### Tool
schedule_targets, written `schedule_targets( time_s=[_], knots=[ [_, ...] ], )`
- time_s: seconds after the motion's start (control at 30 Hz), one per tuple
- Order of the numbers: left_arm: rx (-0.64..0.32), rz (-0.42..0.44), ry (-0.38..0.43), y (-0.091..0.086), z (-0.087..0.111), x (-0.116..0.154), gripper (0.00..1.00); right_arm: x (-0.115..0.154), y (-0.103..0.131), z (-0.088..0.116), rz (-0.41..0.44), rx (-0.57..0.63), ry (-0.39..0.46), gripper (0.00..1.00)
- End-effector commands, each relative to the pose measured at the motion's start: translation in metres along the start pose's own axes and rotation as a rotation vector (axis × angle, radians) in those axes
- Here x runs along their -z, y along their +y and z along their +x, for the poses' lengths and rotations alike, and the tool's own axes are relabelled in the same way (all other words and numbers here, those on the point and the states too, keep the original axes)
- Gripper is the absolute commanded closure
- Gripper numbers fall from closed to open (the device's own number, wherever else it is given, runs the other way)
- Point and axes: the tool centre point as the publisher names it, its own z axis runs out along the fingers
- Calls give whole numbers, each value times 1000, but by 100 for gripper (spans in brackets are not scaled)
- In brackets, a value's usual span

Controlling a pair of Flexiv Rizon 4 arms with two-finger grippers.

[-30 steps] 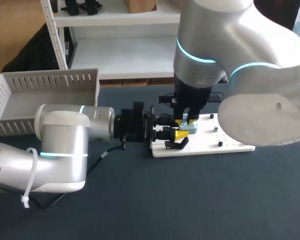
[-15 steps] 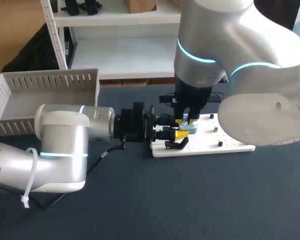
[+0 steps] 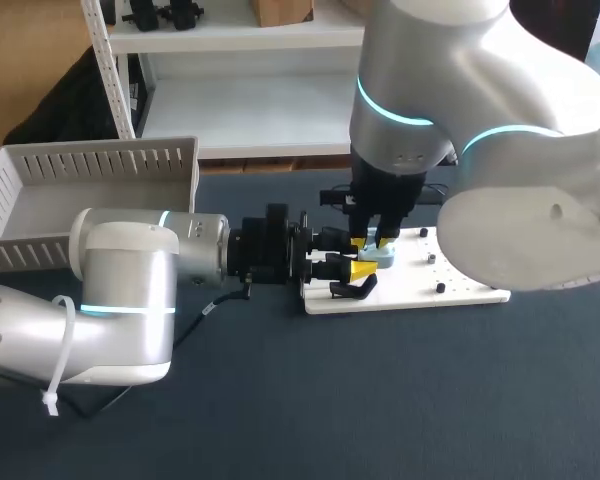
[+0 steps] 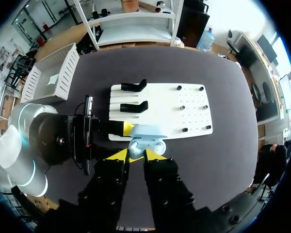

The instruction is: Pick up each earbud case from the left stands, insert the matching earbuds, close the lid, and place the case in the box.

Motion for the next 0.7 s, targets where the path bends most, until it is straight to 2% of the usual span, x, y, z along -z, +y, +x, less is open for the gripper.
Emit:
schedule_targets(
  time_s=[0.03,0.7],
  knots=[
    [-2,-4,-1,-1,0,0,100,-2,1,-1,1,-1,0,100],
    [-2,-4,-1,-1,0,0,100,-7,1,-2,6,7,11,100]
  ],
)
